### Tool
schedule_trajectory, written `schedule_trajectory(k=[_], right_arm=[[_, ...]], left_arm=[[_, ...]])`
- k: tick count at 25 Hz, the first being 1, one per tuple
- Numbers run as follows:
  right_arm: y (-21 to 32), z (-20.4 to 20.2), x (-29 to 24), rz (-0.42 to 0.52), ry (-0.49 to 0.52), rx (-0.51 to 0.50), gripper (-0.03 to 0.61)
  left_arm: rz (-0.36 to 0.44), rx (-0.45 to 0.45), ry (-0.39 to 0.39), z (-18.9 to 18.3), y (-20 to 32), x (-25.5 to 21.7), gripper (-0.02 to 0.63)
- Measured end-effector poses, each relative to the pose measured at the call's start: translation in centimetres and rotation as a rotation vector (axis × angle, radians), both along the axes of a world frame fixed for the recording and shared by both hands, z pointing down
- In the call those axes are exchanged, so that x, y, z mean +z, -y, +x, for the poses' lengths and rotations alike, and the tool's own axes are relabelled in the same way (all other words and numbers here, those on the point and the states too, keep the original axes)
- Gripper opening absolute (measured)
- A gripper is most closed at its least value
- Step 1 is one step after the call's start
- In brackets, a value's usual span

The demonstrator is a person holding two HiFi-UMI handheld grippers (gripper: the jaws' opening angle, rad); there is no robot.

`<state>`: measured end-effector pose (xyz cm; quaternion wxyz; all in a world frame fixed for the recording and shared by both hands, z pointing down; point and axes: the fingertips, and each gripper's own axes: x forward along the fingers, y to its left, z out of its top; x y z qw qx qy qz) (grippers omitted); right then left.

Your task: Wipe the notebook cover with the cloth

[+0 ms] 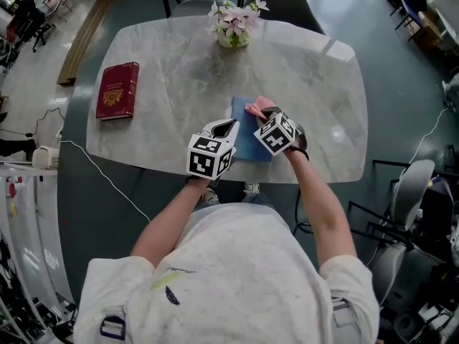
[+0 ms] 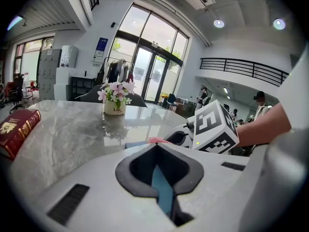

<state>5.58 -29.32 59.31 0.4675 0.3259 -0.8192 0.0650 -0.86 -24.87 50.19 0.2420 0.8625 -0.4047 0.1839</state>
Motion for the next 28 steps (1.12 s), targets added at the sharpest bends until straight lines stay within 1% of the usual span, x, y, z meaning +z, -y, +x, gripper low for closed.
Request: schedule_trajectory(k=[10, 16, 28], right_arm=[[-3.5, -0.5, 0.4, -0.020, 0.027, 0.077, 0.015], [-5.7, -0.4, 0.6, -0.027, 0.043, 0.139, 0.015], [-10.6, -0.5, 0.5, -0.030, 0.068, 0.228, 0.015]], left_arm=[[-0.003, 0.050, -0.019, -0.6, -1.0, 0.4, 0.008], [0.003, 0.095, -0.030, -0.5, -1.5, 0.5, 0.008], [0.004, 0.173, -0.037, -0.7, -3.5, 0.7, 0.008]])
